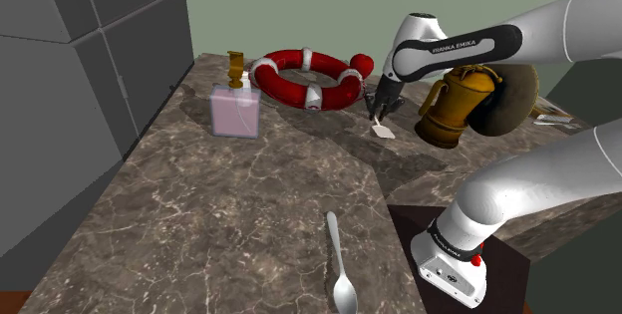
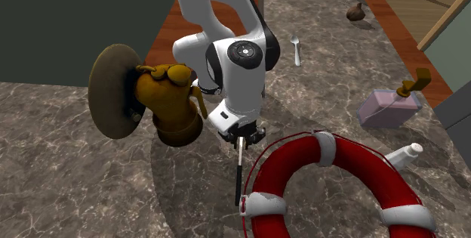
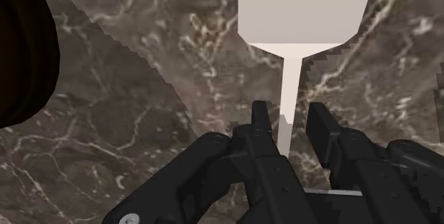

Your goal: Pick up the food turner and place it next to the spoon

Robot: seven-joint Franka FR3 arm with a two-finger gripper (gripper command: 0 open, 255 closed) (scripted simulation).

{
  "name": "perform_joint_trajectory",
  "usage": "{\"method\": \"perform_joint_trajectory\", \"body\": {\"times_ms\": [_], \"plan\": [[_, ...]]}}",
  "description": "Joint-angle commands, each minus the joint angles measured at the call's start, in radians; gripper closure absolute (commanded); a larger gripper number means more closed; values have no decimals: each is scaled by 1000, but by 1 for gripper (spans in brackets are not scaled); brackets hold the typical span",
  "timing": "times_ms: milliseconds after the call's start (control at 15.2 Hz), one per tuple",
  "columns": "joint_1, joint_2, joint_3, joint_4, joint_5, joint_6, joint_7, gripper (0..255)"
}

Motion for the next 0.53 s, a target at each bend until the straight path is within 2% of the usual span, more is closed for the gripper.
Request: {"method": "perform_joint_trajectory", "body": {"times_ms": [0,462], "plan": [[2,9,1,-4,1,-3,0,255],[3,-33,3,61,5,-110,-3,255]]}}
